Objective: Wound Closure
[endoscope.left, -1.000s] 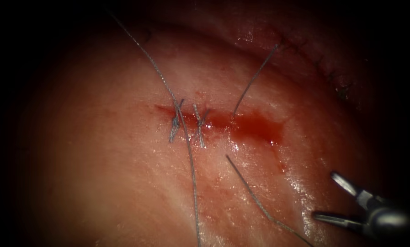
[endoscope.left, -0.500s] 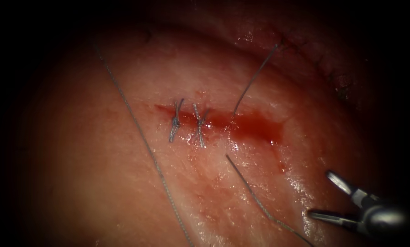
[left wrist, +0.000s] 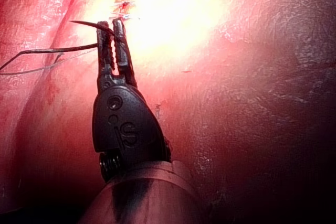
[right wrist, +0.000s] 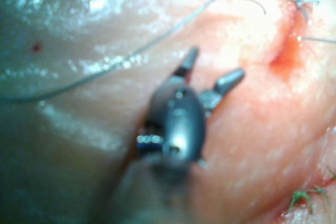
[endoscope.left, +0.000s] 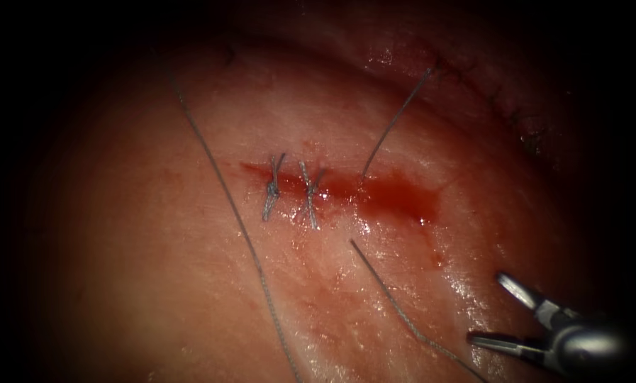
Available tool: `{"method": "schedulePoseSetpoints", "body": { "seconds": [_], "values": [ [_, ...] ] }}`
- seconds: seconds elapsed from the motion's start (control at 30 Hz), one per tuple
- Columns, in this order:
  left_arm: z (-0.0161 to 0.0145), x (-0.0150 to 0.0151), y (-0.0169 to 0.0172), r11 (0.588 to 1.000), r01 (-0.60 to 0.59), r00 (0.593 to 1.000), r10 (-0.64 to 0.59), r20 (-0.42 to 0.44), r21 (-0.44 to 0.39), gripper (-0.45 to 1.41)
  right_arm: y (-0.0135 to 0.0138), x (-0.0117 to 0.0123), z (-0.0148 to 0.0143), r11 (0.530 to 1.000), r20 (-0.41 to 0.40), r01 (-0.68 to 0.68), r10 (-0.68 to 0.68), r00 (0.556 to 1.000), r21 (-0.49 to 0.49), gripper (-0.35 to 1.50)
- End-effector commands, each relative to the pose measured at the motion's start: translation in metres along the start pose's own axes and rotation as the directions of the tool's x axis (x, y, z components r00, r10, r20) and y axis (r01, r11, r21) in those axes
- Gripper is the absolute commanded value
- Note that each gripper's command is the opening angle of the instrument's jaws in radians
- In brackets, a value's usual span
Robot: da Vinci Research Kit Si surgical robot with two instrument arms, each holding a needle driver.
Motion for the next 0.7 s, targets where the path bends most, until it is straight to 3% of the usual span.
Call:
{"method": "schedulePoseSetpoints", "body": {
  "seconds": [0.03,0.23,0.43,0.67,0.7],
  "values": [
    [0.0008,-0.0023,0.0005,1.000,0.011,1.000,-0.011,0.000,0.009,-0.45,-0.0011,-0.0006,0.0008,1.000,-0.003,-0.008,0.008,1.000,0.007,1.45],
    [0.0027,-0.0100,0.0022,0.999,0.034,0.999,-0.035,0.040,0.013,-0.45,-0.0013,-0.0007,0.0012,1.000,0.003,-0.011,0.011,1.000,0.012,1.45],
    [0.0022,-0.0162,0.0035,0.997,0.078,0.996,-0.079,0.047,0.026,-0.45,-0.0014,-0.0006,0.0012,1.000,0.007,-0.011,0.011,1.000,0.015,1.45],
    [0.0029,-0.0194,0.0034,0.994,0.105,0.992,-0.107,0.064,0.037,-0.45,-0.0019,-0.0009,0.0012,1.000,0.005,-0.018,0.018,1.000,0.016,1.45],
    [0.0029,-0.0194,0.0033,0.993,0.110,0.991,-0.113,0.065,0.041,-0.33,-0.0019,-0.0009,0.0012,1.000,0.005,-0.018,0.018,1.000,0.016,1.45]
  ]
}}
